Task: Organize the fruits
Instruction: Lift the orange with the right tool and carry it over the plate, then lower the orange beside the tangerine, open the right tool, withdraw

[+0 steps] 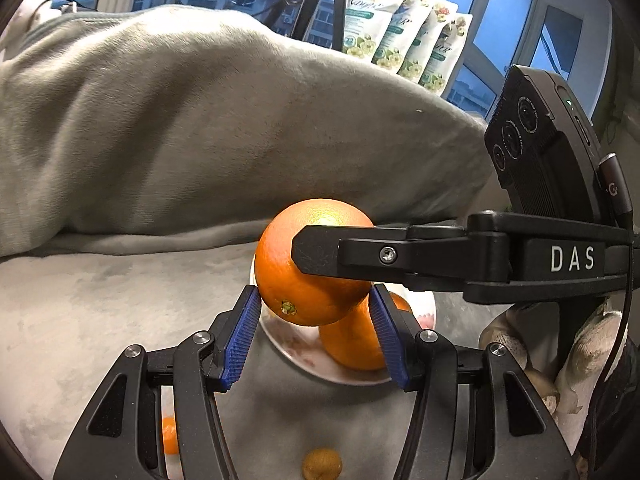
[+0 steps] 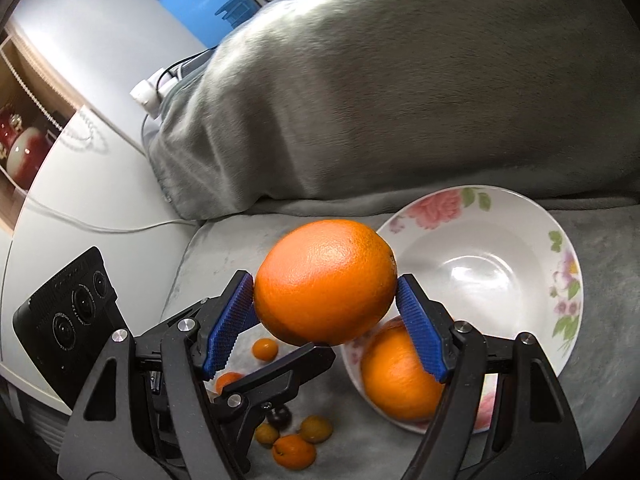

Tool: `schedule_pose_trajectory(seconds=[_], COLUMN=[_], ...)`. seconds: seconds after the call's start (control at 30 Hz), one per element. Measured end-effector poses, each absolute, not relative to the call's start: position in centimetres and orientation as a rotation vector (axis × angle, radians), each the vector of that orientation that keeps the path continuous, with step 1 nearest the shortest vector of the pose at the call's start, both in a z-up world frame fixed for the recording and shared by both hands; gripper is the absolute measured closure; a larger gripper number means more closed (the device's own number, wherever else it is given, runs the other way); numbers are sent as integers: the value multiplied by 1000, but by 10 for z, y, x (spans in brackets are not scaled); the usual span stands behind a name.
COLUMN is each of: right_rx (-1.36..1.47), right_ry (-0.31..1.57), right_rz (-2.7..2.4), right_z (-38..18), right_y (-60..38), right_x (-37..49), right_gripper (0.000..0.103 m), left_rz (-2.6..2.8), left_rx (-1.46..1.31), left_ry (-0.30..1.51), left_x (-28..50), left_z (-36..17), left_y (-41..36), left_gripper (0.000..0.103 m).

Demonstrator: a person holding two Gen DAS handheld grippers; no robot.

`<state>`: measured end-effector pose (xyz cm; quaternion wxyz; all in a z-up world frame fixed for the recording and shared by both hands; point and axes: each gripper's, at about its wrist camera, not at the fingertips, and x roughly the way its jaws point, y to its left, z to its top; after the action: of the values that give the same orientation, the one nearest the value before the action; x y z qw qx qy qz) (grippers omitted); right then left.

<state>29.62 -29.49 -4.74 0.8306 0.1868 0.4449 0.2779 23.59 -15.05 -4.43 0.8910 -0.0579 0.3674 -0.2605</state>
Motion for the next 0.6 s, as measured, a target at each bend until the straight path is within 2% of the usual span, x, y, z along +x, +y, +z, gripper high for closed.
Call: schedule_pose_trajectory(seconds=[0.6], right_rx=[469], right_ry=[937], right_rz=[534], right_z=[-58], right_y=[-324], right_x=[315], right_gripper=[26], left_rz=[-537], left_rx=[-74], left_ry=[791], left_x=[252], left_z=[-55], left_y=[-170], left_gripper=[48])
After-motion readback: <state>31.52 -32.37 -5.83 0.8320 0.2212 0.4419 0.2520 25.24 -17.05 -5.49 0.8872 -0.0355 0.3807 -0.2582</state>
